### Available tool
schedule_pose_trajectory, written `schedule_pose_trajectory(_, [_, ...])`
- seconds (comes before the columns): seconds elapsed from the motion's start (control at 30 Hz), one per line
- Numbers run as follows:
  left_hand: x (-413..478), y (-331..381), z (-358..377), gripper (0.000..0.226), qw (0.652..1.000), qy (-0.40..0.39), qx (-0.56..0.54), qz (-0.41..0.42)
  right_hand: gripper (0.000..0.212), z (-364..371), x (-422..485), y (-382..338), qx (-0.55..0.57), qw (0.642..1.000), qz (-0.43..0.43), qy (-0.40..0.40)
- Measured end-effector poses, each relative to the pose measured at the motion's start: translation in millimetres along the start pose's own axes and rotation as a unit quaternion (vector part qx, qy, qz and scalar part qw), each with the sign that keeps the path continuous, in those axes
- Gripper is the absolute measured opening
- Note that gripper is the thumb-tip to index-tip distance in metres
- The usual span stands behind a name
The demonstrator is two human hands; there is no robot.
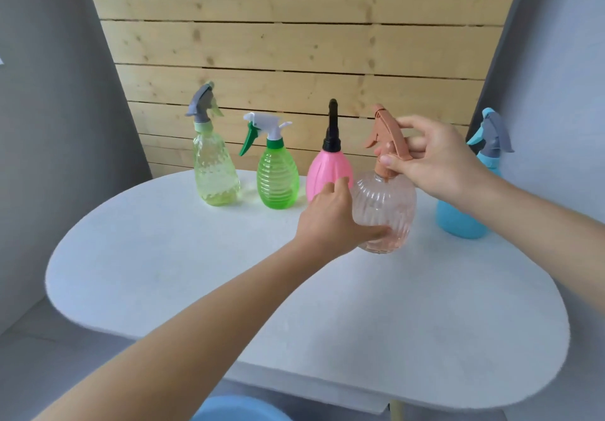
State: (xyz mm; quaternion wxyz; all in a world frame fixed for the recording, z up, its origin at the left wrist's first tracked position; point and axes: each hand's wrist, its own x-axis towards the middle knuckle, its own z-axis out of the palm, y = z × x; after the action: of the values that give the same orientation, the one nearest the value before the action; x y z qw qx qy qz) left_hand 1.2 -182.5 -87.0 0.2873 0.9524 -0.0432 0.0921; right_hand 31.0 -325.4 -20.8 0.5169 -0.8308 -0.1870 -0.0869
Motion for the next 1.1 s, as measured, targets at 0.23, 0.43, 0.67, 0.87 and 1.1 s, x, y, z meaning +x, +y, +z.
schedule_pose_trajectory(0.23, [38.2,-2.3,30.4,0.081,0.994,0.070,0.067,0.053,0.043,-2.4,35.7,40.6,-0.037,0.999,0.007,0.024])
schedule_pose_trajectory(0.43, [56.1,-5.5,38.7,0.057,0.984,0.087,0.126,0.086,0.041,4.4,55.1,67.8,-0.032,0.998,0.023,0.042])
schedule_pose_trajectory(0.67, [69.7,-10.9,39.6,0.049,0.977,0.087,0.174,0.092,0.036,13.2,71.4,78.1,-0.004,0.997,0.022,0.067])
schedule_pose_trajectory(0.87, [73.4,-11.2,38.9,0.057,0.970,0.062,0.215,0.091,0.037,15.5,72.7,87.0,0.017,0.996,0.033,0.087])
schedule_pose_trajectory(1.1, [72.7,-0.9,25.3,0.049,0.971,0.029,0.225,0.079,0.066,-17.9,57.7,59.5,-0.154,0.987,0.001,0.053])
